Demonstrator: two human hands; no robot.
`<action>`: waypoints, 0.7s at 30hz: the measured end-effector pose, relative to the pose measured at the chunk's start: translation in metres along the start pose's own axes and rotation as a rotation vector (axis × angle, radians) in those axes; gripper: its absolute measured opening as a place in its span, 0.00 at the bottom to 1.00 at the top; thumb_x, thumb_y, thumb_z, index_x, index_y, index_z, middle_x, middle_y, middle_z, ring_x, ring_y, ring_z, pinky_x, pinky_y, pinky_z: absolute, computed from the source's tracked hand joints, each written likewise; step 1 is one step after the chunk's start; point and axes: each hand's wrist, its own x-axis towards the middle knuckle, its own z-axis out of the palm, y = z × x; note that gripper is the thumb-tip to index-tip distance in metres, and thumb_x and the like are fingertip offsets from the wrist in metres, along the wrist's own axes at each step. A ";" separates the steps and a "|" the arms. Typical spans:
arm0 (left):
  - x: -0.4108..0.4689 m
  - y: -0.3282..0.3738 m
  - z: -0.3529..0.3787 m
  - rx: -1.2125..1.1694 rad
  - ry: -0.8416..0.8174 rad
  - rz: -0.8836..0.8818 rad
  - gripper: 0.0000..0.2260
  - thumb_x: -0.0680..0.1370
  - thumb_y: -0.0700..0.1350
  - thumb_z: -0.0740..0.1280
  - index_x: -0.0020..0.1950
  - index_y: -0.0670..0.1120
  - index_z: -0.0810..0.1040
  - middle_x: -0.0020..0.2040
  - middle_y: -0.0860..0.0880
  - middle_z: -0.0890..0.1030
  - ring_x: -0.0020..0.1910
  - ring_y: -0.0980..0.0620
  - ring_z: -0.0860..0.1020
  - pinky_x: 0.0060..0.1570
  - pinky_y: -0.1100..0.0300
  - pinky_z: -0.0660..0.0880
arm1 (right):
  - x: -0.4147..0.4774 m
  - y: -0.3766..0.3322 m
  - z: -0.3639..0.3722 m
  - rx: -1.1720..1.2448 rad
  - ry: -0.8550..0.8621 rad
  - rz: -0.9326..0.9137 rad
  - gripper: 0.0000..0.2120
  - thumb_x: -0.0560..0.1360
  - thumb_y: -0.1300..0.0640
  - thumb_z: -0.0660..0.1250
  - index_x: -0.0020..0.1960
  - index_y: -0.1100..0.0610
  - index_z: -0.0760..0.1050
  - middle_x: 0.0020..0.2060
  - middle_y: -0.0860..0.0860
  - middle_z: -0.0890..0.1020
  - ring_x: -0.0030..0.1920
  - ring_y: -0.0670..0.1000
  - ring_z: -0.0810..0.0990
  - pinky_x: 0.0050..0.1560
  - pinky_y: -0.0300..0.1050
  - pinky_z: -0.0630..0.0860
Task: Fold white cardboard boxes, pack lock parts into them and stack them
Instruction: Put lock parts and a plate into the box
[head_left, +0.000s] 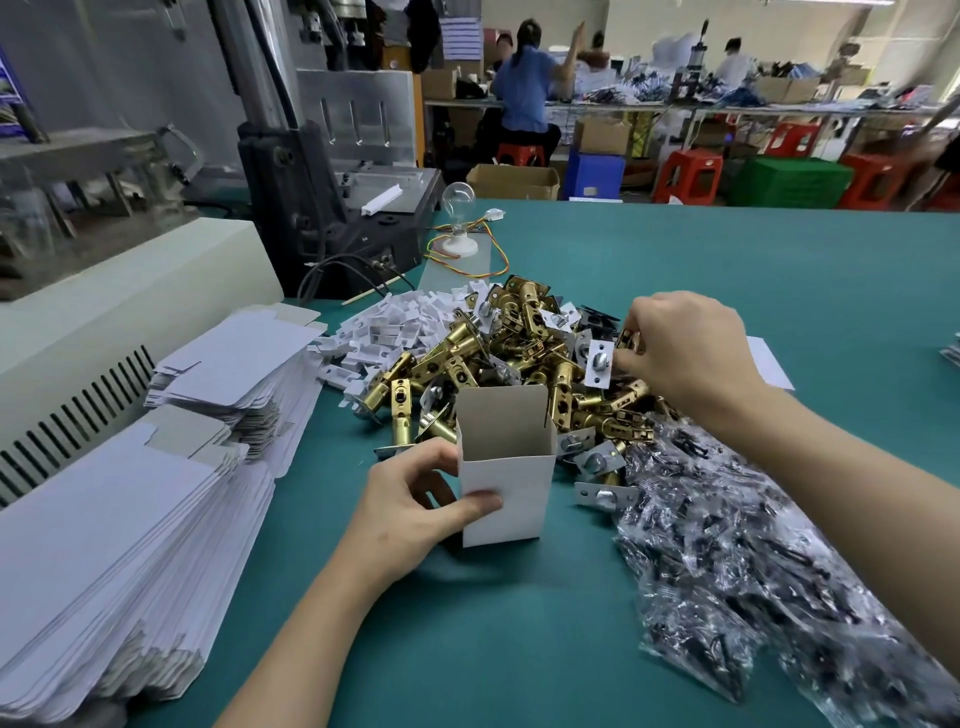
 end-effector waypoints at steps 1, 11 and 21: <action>0.000 0.000 0.000 -0.001 -0.002 0.004 0.23 0.66 0.69 0.79 0.51 0.54 0.85 0.46 0.53 0.86 0.35 0.57 0.78 0.36 0.64 0.74 | 0.001 0.002 -0.003 0.019 0.041 0.010 0.09 0.74 0.53 0.73 0.47 0.60 0.80 0.39 0.53 0.82 0.42 0.58 0.80 0.39 0.48 0.78; 0.003 0.001 0.002 -0.007 0.073 -0.011 0.21 0.65 0.69 0.79 0.51 0.58 0.86 0.46 0.52 0.87 0.35 0.55 0.79 0.34 0.55 0.76 | -0.016 -0.013 -0.091 0.811 0.169 0.231 0.12 0.70 0.43 0.77 0.38 0.50 0.83 0.28 0.45 0.82 0.30 0.40 0.77 0.32 0.35 0.75; -0.002 0.006 0.002 0.077 0.124 0.031 0.20 0.66 0.70 0.78 0.50 0.59 0.85 0.42 0.56 0.86 0.33 0.59 0.77 0.32 0.68 0.71 | -0.049 -0.083 -0.085 1.224 -0.129 0.317 0.14 0.70 0.44 0.78 0.38 0.55 0.84 0.31 0.53 0.83 0.32 0.46 0.73 0.36 0.45 0.71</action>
